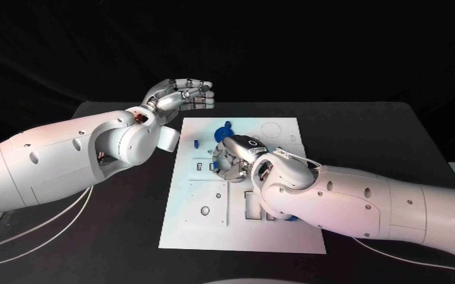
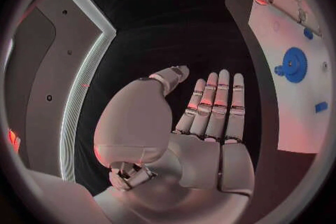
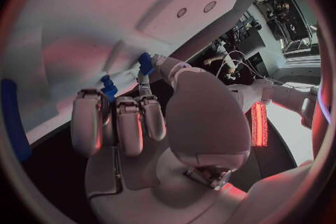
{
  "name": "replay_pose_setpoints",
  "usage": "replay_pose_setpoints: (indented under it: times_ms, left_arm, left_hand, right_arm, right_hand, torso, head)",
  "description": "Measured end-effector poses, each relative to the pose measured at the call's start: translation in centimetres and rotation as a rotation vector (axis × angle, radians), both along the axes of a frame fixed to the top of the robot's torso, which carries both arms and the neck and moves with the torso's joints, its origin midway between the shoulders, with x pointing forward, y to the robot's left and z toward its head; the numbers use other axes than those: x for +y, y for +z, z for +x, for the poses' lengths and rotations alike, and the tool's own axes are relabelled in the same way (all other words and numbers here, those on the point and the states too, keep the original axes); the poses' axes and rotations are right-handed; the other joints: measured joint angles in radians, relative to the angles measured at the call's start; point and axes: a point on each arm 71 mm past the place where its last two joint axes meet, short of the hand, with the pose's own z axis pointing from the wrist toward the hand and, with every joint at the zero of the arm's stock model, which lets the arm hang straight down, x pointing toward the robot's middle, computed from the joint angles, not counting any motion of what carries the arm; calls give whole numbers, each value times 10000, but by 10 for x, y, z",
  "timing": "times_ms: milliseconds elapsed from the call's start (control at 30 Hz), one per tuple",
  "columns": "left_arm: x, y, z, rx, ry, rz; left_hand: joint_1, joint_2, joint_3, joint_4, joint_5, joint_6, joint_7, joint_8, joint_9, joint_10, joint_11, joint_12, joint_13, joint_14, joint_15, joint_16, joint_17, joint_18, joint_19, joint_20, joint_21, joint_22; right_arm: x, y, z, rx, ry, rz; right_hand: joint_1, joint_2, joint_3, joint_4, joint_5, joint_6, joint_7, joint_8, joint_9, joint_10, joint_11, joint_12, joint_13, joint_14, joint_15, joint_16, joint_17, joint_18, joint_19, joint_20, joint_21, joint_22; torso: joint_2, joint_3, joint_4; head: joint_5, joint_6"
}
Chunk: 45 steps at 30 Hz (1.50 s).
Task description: Assemble the parts on the task board
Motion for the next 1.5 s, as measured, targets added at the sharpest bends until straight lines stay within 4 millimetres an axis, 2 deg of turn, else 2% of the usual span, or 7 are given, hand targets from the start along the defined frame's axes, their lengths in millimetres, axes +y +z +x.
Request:
replay_pose_setpoints:
  times_ms: [867, 1000, 1233, 1300, 1400, 1433, 1500]
  left_arm:
    - [2, 0, 1, 27, 26, 23]
    - [2, 0, 1, 30, 24, 24]
    - [2, -1, 1, 40, 18, 28]
    - [2, -1, 1, 43, 16, 29]
    - [2, -1, 1, 47, 12, 30]
    - [2, -1, 1, 49, 10, 30]
    - [2, -1, 1, 53, 6, 32]
  left_hand:
    - [0, 0, -27, -28, 0, 0, 0, 37, 10, 0, 0, 0, 0, -35, -36, 0, 10, 0, 0, 0, 0, 1]
    - [0, 0, -27, -28, 0, 1, 0, 37, 9, 0, 0, 0, 0, -35, -36, 0, 10, 0, 0, 0, 0, 1]
    - [0, 0, -27, -28, 0, -36, -36, 37, 8, 0, 0, 0, 0, -35, -36, 0, 9, 0, 1, 0, 0, 1]
    - [0, 0, -27, -28, 0, -36, -36, 37, 8, 0, 0, 0, 0, -35, -36, 0, 9, 0, 1, 0, 0, 2]
    - [0, 0, -27, -28, 0, -36, -36, 37, 8, 0, 0, 0, 0, -35, -36, 0, 9, 0, 1, 0, 0, 2]
    - [0, 0, -27, -28, 0, -36, -36, 37, 8, 0, 0, 0, 0, -35, -36, 0, 8, 1, 0, 0, 0, 2]
    - [0, 0, -27, -27, 0, -36, -35, 37, 7, 0, 0, 0, 0, -35, -36, 0, 8, 0, 0, 0, 0, 2]
  right_arm:
    - [-1, -2, 2, -17, -75, -73]
    - [-1, -2, 2, -18, -80, -71]
    - [-1, -2, 2, -45, -72, -30]
    - [-1, -2, 2, -53, -63, -17]
    - [-1, -2, 2, -74, -58, 17]
    - [-2, -2, 2, -85, -62, 35]
    - [-3, -1, 1, -118, -74, 101]
  right_hand:
    - [-216, -215, 1, 0, -74, -508, 228, -290, -116, -172, 117, -162, -3, 37, 37, 0, 8, 0, -39, 39, -121, -3]
    - [-276, -275, -58, 5, -74, -626, 273, -363, -146, -224, 169, -198, -3, 0, 75, 0, 7, 0, -36, 42, -190, -3]
    - [-394, -393, -231, 59, -207, -1079, 431, -636, -285, -402, 347, -348, -4, 34, 186, 0, 6, 0, -55, 201, -242, -4]
    - [-414, -413, -397, 108, -454, -1188, 440, -705, -333, -461, 366, -418, -4, 0, 220, 0, 6, 0, -77, 223, -306, -5]
    - [-446, -445, -849, 320, -1164, -1395, 508, -796, -443, -641, 407, -560, -4, 0, 291, 0, 6, 1, -110, 255, -403, -5]
    - [-438, -437, -1220, 461, -1243, -1594, 527, -896, -510, -758, 436, -648, -5, 0, 290, 0, 6, 1, -165, 311, -465, -5]
    - [-58, -262, -2347, 1014, -1253, -1949, 627, -1033, -666, -907, 567, -751, -23, 19, 416, 0, 5, 2, -225, 391, -539, -5]
  torso:
    - [-5, -2, -2]
    - [-5, -1, -1]
    - [-6, -1, -1]
    - [-6, -1, -2]
    - [-7, -1, -4]
    - [-8, -1, -4]
    - [-8, -1, -5]
  head:
    - [-14, -54]
    - [-14, -65]
    - [-9, -76]
    - [-8, -77]
    - [-8, -77]
    - [-8, -82]
    - [-13, -95]
